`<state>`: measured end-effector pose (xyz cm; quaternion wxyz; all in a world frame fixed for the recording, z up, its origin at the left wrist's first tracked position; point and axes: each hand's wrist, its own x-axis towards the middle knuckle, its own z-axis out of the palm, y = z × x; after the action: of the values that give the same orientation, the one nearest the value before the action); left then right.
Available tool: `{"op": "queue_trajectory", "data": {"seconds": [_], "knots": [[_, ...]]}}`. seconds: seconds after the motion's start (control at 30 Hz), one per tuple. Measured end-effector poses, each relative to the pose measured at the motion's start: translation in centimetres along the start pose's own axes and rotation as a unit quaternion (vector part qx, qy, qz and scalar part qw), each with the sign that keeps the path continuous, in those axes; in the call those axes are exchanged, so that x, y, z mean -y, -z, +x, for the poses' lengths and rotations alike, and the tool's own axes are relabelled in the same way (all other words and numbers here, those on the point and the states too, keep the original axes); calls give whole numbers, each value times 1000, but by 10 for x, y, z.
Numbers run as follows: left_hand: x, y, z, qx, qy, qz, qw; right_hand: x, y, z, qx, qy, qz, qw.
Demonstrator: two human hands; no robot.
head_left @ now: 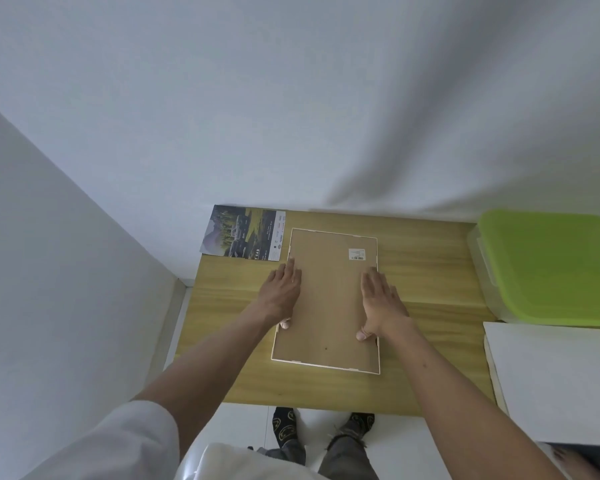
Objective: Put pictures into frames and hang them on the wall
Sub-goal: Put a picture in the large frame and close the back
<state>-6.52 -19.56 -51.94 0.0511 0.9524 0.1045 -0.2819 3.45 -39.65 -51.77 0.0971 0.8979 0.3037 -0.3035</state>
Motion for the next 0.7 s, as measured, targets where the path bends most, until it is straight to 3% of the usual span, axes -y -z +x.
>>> {"op": "queue_trajectory", "data": {"seconds": [0.17, 0.37, 0.7], "knots": [[6, 9, 22, 3, -18, 38, 999, -5, 11, 24, 57, 45, -51, 996], [14, 13, 37, 65, -34, 46, 996, -7, 10, 32, 80, 54, -55, 994], [8, 15, 38, 34, -15, 69, 997, -2, 13, 38, 103, 28, -28, 994]]}}
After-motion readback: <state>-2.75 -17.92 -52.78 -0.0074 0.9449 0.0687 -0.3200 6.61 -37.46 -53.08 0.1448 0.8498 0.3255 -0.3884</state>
